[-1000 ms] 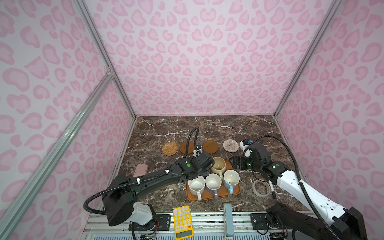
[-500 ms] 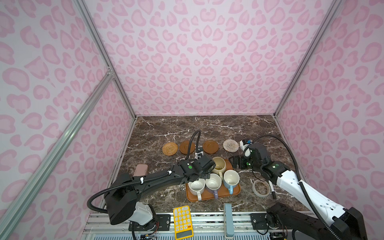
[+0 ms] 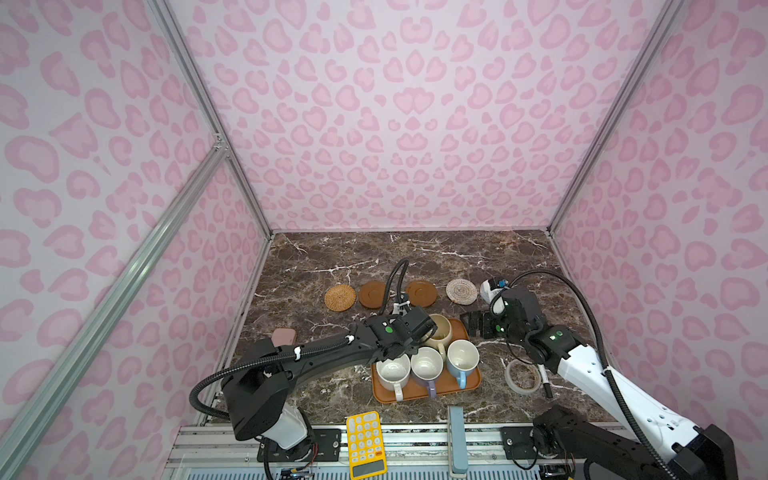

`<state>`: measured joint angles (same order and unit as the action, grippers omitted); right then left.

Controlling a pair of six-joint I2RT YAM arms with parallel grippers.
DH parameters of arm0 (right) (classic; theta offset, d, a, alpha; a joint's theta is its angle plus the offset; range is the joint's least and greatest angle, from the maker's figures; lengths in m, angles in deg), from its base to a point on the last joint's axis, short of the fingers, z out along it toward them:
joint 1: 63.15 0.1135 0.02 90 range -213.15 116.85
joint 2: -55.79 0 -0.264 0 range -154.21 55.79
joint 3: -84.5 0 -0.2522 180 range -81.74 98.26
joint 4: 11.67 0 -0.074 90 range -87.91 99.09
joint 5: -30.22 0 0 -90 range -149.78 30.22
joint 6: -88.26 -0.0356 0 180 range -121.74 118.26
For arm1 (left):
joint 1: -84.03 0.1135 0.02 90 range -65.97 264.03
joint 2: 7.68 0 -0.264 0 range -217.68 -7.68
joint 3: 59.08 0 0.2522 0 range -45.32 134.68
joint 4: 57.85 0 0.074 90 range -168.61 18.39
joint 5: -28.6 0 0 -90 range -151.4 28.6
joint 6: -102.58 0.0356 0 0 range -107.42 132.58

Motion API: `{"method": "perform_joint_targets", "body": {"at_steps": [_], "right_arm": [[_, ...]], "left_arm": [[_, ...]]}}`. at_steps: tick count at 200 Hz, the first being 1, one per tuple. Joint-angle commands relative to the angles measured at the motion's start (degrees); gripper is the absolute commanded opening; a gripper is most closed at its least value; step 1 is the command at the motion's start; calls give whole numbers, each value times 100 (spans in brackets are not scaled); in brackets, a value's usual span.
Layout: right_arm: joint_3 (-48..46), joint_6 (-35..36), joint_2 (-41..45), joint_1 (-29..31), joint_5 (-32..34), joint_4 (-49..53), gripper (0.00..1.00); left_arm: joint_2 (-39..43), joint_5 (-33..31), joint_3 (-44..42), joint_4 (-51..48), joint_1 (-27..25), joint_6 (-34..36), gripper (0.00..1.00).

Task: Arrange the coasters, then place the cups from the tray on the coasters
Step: 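Lower the left gripper around the black mug and close it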

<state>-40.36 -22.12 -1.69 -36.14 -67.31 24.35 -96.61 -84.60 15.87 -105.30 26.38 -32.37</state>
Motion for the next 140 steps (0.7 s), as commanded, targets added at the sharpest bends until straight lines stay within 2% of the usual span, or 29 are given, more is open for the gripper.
{"method": "perform_joint_targets", "body": {"at_steps": [1,63,111,140], "right_arm": [[2,-45,17,2,-37,-32,99],[101,-95,-1,7,-47,-20,98],[111,-142,-89,7,-67,-75,98],[124,-157,-155,7,-76,-98,98]], "left_arm": [[-37,-275,24,-80,17,-107,62],[-14,-238,-78,19,69,-172,50],[5,-204,-179,126,96,-222,46],[-7,-281,-159,56,95,-231,35]]}}
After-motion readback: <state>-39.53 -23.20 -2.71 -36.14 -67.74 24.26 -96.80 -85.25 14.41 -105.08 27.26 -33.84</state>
